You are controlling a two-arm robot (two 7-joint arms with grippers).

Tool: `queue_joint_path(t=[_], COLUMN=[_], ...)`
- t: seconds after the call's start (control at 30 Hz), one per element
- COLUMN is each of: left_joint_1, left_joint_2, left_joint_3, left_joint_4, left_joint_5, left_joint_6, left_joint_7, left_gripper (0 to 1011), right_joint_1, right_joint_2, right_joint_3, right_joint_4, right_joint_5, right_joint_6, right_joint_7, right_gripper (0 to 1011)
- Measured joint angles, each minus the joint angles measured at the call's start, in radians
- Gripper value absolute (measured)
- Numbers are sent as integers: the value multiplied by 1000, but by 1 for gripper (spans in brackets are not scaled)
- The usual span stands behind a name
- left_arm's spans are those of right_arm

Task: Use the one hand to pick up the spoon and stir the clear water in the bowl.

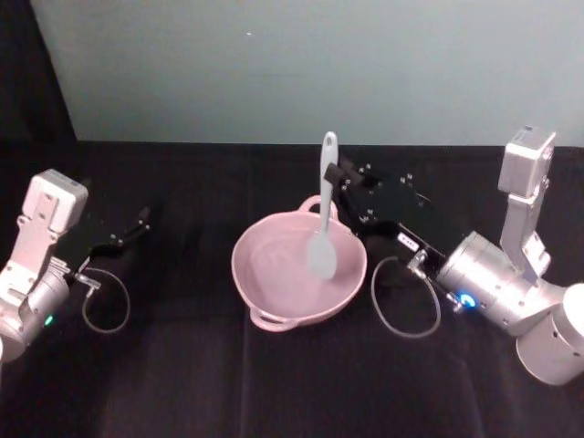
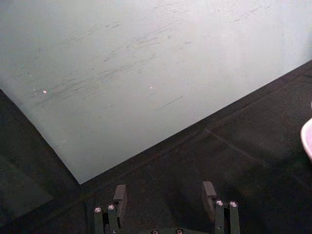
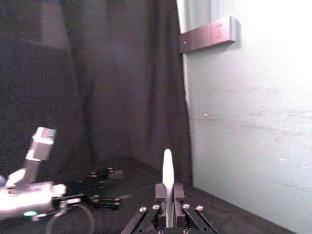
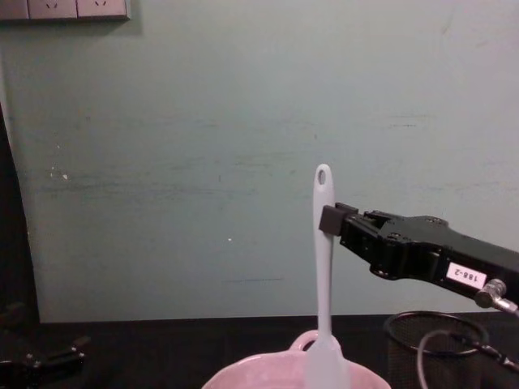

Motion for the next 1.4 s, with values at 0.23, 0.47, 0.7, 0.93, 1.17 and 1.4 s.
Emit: queue_joint_path(t=[0.23, 0.47, 0.7, 0.93, 1.17, 1.4], left_joint_1=[0, 0, 0, 0, 0, 0], left_joint_2=[0, 0, 0, 0, 0, 0], left_joint_3=[0, 0, 0, 0, 0, 0], left_joint_4=[0, 0, 0, 0, 0, 0], left_joint_5=[0, 0, 0, 0, 0, 0], left_joint_6=[0, 0, 0, 0, 0, 0], left_joint_7=[0, 0, 0, 0, 0, 0], left_gripper=[1011, 1011, 1011, 1011, 1011, 1011], right_joint_1=[-15, 27, 100, 167, 189, 148], right_joint_2=[1, -42, -114, -171, -173, -126], right_joint_3=[-39, -83, -104, -91, -56, -24], right_joint_4=[-20, 55, 192, 323, 363, 296], right_joint_5=[24, 3, -59, -133, -170, -160], right_joint_6=[22, -5, -89, -171, -211, -186], right_joint_7=[10, 9, -17, -64, -90, -58], right_gripper=[108, 107, 107, 108, 108, 108])
